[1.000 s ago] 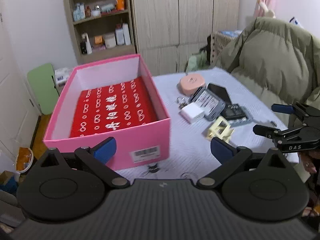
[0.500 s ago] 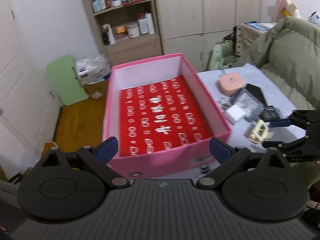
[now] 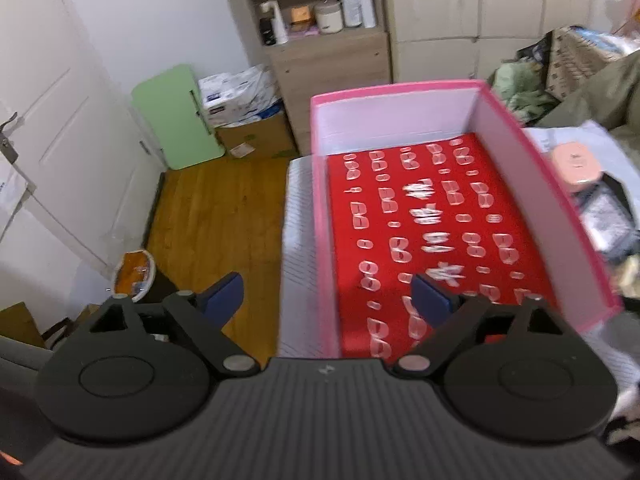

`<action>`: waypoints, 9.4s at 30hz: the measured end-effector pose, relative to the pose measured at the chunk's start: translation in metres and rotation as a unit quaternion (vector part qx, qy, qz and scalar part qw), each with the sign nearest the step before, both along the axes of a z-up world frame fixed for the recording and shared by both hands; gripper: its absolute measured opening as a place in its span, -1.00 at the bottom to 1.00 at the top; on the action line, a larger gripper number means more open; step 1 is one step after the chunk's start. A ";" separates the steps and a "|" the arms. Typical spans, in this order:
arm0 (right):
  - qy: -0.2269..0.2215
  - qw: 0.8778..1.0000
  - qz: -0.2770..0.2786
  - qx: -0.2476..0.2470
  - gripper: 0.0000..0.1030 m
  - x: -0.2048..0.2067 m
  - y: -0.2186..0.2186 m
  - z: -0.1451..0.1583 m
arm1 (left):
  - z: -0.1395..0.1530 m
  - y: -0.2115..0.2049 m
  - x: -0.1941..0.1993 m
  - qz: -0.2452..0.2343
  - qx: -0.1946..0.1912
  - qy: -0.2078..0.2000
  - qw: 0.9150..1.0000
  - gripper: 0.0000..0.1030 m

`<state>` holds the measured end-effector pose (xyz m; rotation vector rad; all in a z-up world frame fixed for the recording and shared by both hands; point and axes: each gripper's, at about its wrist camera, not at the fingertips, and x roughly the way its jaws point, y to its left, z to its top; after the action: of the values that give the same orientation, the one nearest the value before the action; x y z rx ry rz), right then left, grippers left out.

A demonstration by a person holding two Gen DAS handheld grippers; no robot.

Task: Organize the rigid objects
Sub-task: 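Grasp the cream wooden chair piece with the right gripper, then carry the chair piece into the pink box and open the right gripper, then move the right gripper back and grasp the white charger cube, then place the white charger cube in the box beside the chair piece, then return the right gripper to the table and grasp the white wifi router, then lower the white wifi router into the box and open the right gripper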

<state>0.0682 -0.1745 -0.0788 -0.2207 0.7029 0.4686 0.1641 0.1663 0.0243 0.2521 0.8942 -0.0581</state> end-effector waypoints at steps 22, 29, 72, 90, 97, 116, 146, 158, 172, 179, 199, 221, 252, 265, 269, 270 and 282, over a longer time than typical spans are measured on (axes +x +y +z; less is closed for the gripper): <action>-0.020 0.990 0.091 0.109 0.13 0.088 0.066 0.116 | -0.062 0.008 0.047 -0.020 -0.019 0.064 0.998 -0.91; 0.071 0.987 0.120 0.080 0.13 0.153 0.139 0.118 | -0.062 0.009 0.049 -0.018 -0.026 0.059 0.998 -0.93; 0.114 0.988 0.081 0.072 0.32 0.187 0.168 0.132 | -0.064 0.010 0.043 -0.017 -0.045 0.040 0.998 -0.93; 0.130 0.991 -0.034 0.020 0.32 0.110 0.032 0.077 | -0.062 0.009 0.045 -0.014 -0.044 0.047 0.998 -0.93; 0.121 0.992 -0.035 -0.022 0.32 0.090 0.047 0.036 | -0.064 0.012 0.050 -0.012 -0.053 0.068 0.996 -0.92; 0.129 0.984 -0.079 -0.089 0.04 0.098 0.074 0.008 | -0.067 0.012 0.056 -0.012 -0.061 0.091 0.994 -0.88; 0.015 0.998 0.050 0.030 -0.01 0.138 0.096 0.144 | -0.067 0.015 0.059 0.000 -0.067 0.101 0.993 -0.88; 0.087 0.972 0.179 -0.124 -0.01 0.220 0.211 0.091 | -0.068 0.016 0.058 0.010 -0.074 0.098 0.992 -0.92; 0.235 0.965 0.095 -0.072 0.00 0.277 0.215 0.036 | -0.067 0.018 0.057 0.016 -0.075 0.096 0.992 -0.93; 0.216 0.973 0.080 -0.005 0.29 0.271 0.202 0.053 | -0.066 0.013 0.058 0.015 -0.063 0.097 0.993 -0.93; 0.096 0.993 -0.019 0.066 0.29 0.163 0.037 0.129 | -0.065 0.015 0.053 0.020 -0.068 0.089 0.994 -0.92; 0.189 0.979 -0.070 0.033 -0.17 0.119 -0.028 0.031 | -0.064 0.006 0.054 0.027 -0.052 0.089 0.994 -0.92; 0.130 0.992 0.004 -0.005 -0.91 0.108 0.022 0.053 | -0.065 0.005 0.054 0.026 -0.051 0.091 0.994 -0.92; 0.203 0.976 -0.064 0.032 -0.04 0.105 0.021 0.020 | -0.066 0.006 0.054 0.025 -0.053 0.091 0.994 -0.92; 0.208 0.975 -0.077 0.017 0.20 0.108 0.025 0.014 | -0.066 0.006 0.054 0.022 -0.053 0.092 0.994 -0.92; 0.211 0.974 -0.078 0.012 0.22 0.110 0.026 0.012 | -0.066 0.006 0.054 0.022 -0.054 0.092 0.994 -0.92; 0.187 0.981 -0.054 -0.017 0.37 0.125 0.041 -0.001 | -0.065 0.010 0.054 0.023 -0.059 0.090 0.994 -0.92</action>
<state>0.1931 -0.1333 -0.0796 -0.1258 1.0862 0.3980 0.2182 0.1758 -0.0411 0.1179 1.0720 -0.0924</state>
